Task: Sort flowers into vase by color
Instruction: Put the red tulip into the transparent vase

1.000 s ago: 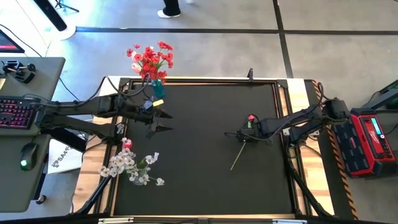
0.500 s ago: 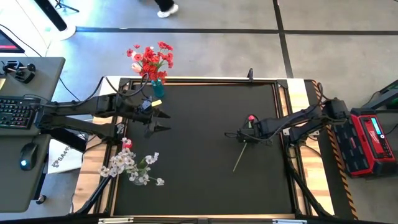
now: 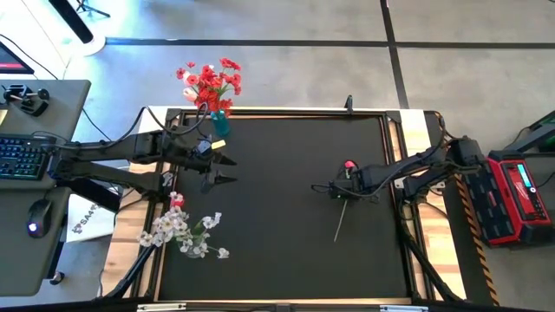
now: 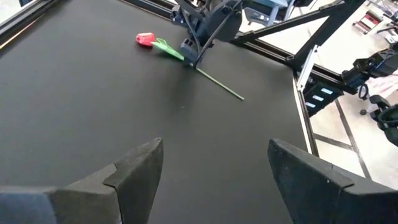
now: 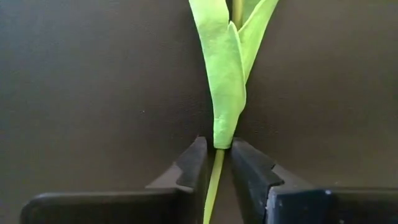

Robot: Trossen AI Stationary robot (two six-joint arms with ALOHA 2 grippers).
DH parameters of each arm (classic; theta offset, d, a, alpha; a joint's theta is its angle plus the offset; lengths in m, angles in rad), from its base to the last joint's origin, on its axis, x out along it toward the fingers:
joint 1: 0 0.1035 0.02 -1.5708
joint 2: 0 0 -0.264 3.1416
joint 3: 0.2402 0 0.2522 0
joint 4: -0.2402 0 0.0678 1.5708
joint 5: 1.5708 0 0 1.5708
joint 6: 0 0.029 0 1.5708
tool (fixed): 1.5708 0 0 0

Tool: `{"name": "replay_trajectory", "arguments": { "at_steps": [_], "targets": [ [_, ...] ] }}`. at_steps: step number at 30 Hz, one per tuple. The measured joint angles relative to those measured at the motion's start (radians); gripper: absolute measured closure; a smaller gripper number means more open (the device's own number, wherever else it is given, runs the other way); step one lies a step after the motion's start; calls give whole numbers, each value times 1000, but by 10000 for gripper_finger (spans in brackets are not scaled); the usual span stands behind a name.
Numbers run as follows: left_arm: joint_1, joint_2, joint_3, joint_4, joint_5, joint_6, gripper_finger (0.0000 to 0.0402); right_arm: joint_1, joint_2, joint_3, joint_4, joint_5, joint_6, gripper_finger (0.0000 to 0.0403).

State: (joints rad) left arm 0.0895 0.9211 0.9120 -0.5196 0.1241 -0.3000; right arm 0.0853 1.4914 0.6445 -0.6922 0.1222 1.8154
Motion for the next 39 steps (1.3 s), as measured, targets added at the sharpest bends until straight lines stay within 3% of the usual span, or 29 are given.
{"name": "replay_trajectory", "arguments": {
  "at_steps": [7, 19, 26, 33, 39],
  "targets": [
    [2, -6, 0, 1, -2, -1, 126, 1, 14, 86, -5, -19, -148, 398],
    [2, -10, 0, 8, -3, -77, 126, 1, 11, 359, 213, 121, -634, 402],
    [-6, -11, 0, 123, 39, -135, 126, 1, 8, 562, 384, 222, -975, 403],
    [-13, -11, 0, 303, 36, -69, 126, 1, 8, 615, 695, 126, -1250, 403],
    [-13, 5, 1, 480, 20, -35, 126, 0, 7, 615, 793, 9, -1365, 403]
  ]
}}
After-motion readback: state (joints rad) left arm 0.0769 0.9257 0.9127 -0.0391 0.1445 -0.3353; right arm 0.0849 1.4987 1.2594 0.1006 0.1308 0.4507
